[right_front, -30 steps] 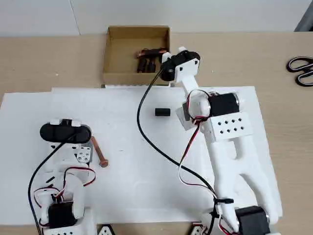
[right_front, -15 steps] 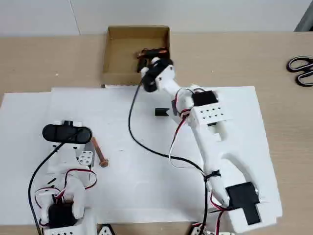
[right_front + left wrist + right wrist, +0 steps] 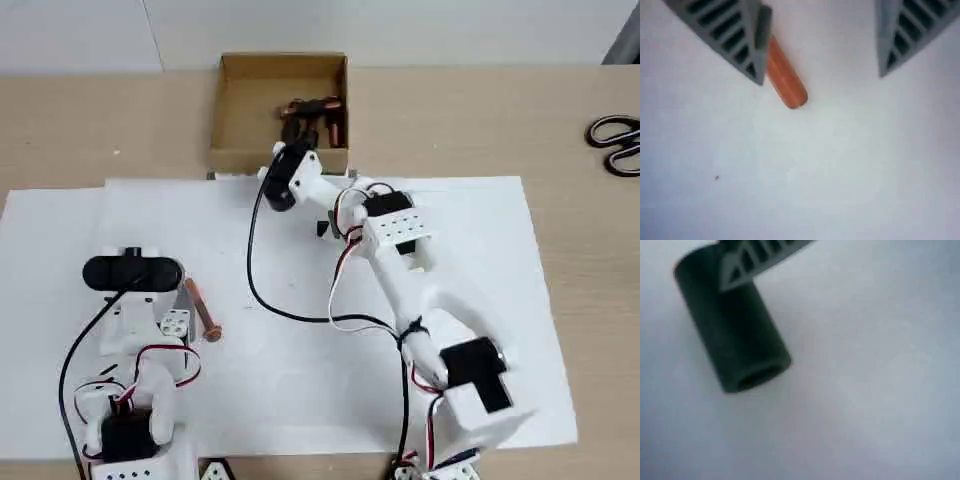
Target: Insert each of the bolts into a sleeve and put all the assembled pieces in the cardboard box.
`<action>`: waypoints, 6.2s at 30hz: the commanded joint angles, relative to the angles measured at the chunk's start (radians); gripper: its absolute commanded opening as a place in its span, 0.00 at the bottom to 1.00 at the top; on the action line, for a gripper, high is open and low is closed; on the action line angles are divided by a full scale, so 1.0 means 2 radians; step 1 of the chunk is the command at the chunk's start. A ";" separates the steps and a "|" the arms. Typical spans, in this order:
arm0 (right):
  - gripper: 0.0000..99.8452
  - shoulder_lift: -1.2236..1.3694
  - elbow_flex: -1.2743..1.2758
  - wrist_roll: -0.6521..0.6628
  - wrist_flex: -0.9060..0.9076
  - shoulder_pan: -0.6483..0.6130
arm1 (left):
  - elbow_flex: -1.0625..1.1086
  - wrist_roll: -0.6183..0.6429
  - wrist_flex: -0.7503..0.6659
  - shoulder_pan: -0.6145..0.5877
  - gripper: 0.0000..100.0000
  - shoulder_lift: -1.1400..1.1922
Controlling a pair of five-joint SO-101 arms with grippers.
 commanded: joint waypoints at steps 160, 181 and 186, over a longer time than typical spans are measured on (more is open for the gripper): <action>0.00 -0.528 0.204 -0.289 0.384 0.354 | -0.784 0.005 0.334 0.043 0.01 0.682; 0.00 -0.551 0.258 -0.251 0.349 0.393 | -0.690 -0.011 0.323 0.038 0.12 0.955; 0.00 -0.548 0.258 -0.251 0.335 0.392 | -0.689 -0.025 0.320 0.039 0.15 0.967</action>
